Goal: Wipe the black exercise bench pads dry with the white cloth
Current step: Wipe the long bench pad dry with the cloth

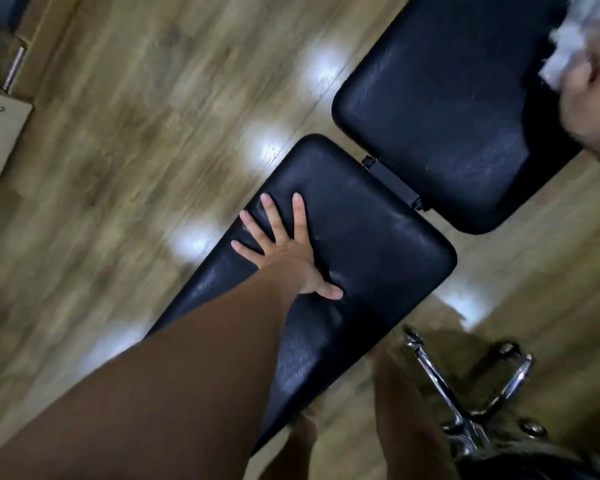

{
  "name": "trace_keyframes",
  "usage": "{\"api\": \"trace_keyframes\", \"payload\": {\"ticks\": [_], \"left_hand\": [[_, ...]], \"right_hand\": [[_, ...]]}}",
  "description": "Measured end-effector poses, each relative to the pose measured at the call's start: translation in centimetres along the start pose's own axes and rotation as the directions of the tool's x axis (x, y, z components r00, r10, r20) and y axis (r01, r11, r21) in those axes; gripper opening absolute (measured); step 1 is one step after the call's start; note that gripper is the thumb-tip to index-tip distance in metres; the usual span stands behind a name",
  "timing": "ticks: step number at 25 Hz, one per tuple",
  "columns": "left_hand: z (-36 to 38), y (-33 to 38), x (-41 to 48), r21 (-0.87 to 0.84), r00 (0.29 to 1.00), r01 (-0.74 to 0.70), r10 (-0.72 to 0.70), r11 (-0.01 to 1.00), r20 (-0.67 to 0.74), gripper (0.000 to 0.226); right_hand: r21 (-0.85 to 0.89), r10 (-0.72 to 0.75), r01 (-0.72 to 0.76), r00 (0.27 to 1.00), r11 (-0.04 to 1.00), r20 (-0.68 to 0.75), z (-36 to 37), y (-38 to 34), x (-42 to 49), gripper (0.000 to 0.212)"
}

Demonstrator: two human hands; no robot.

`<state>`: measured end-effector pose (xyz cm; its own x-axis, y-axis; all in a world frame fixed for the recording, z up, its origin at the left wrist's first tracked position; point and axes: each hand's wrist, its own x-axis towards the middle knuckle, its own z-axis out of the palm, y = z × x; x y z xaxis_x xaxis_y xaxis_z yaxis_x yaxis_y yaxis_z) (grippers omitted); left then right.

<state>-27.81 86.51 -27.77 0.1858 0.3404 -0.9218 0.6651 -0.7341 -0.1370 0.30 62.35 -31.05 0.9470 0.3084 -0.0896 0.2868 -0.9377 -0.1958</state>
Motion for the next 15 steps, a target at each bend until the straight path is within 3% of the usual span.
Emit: {"api": "trace_keyframes", "payload": {"ticks": [2,3,5,6,8,9,10,12,14,15], "left_hand": [[0.4,-0.1,0.2,-0.003,1.000,0.006,-0.006,1.000,0.006,0.168],[0.4,-0.1,0.2,-0.001,1.000,0.010,-0.010,1.000,0.005,0.169],[0.5,-0.1,0.1,0.002,1.000,0.011,-0.011,1.000,0.003,0.169],[0.5,-0.1,0.1,0.000,1.000,0.008,-0.008,1.000,0.000,0.169],[0.5,-0.2,0.2,-0.008,1.000,-0.001,0.001,1.000,-0.007,0.169],[0.5,-0.2,0.2,-0.009,1.000,-0.006,0.005,1.000,-0.007,0.169],[0.6,-0.3,0.4,-0.011,1.000,-0.012,0.012,1.000,-0.007,0.169],[0.6,-0.5,0.5,-0.017,1.000,-0.022,0.021,1.000,-0.011,0.168],[0.7,-0.7,0.6,-0.021,0.999,-0.030,0.030,0.999,-0.014,0.169],[0.7,-0.7,0.7,-0.028,0.999,-0.038,0.037,0.999,-0.017,0.169]], "right_hand": [[0.086,0.109,-0.106,0.994,0.991,-0.032,2.0,-2.9,0.7,0.071],[0.086,0.052,-0.048,0.998,0.995,-0.037,2.9,-5.5,-0.4,0.065],[0.120,-0.271,0.270,0.963,0.955,-0.007,4.7,-10.7,-4.7,0.047],[0.166,-0.451,0.437,0.891,0.884,0.056,5.2,-12.5,-7.0,0.042],[0.227,-0.730,0.695,0.664,0.682,0.159,5.2,-12.5,-10.4,0.034],[0.206,-0.793,0.767,0.580,0.608,0.185,4.3,-10.7,-10.4,0.032],[0.172,-0.802,0.785,0.568,0.595,0.185,3.8,-8.2,-9.4,0.031],[0.023,-0.656,0.660,0.740,0.751,0.147,2.5,-2.3,-5.9,0.037],[-0.122,-0.345,0.353,0.935,0.928,0.087,1.0,1.9,-1.0,0.046],[-0.106,-0.169,0.172,0.985,0.979,0.041,0.6,2.4,1.2,0.050]]}}
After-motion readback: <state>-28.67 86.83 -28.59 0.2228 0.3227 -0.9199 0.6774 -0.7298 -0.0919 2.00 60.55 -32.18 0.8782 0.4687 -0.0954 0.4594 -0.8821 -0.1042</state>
